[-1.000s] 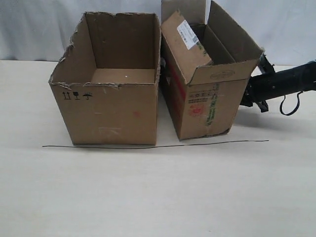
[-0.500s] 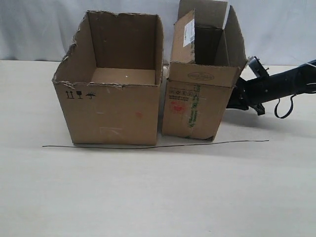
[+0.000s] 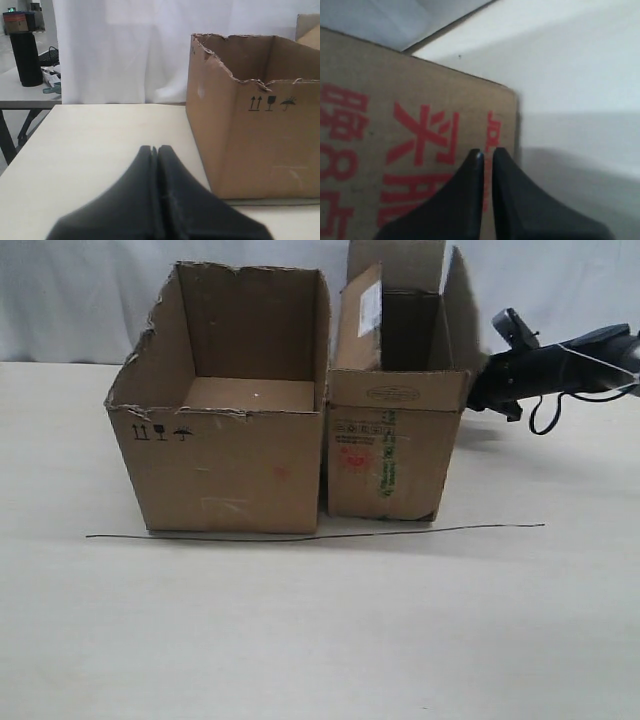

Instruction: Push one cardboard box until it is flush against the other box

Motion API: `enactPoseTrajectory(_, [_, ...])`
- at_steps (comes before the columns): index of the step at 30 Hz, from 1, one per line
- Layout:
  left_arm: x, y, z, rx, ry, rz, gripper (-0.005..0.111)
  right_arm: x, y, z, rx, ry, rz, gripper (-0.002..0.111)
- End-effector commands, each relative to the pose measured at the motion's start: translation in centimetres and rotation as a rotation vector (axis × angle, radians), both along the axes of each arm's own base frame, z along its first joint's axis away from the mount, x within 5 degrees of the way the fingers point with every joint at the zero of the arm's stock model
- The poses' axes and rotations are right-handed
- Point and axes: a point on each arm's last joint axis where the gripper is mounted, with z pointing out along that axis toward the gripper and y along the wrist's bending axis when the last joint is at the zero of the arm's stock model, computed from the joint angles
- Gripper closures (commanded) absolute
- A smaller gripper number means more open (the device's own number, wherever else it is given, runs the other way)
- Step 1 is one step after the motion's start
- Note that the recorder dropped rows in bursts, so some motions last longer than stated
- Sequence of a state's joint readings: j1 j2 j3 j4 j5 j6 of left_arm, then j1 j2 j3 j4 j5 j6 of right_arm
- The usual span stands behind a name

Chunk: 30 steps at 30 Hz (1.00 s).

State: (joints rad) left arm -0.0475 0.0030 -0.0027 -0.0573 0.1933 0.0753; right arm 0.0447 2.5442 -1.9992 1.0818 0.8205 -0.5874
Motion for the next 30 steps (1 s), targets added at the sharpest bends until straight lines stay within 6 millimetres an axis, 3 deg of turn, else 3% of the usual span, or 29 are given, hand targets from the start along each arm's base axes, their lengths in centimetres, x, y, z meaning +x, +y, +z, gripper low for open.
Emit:
enactPoseTrajectory(1, [0.0, 0.0, 0.0, 0.001, -0.012, 0.003, 0.107, -0.2, 1.5, 0.2, 0.023, 0.021, 0.042, 0.103])
enactPoseTrajectory(23, [0.0, 0.0, 0.0, 0.001, -0.006, 0.002, 0.107, -1.9, 1.5, -0.4, -0.025, 0.212, 0.134, 0.103])
enactPoseTrajectory(27, [0.0, 0.0, 0.0, 0.001, -0.006, 0.002, 0.107, -1.6, 0.3, 1.0, -0.075, 0.165, 0.107, 0.103])
enactPoseTrajectory(30, [0.0, 0.0, 0.0, 0.001, -0.006, 0.002, 0.107, -1.1, -1.6, 3.8, -0.084, 0.095, 0.046, 0.103])
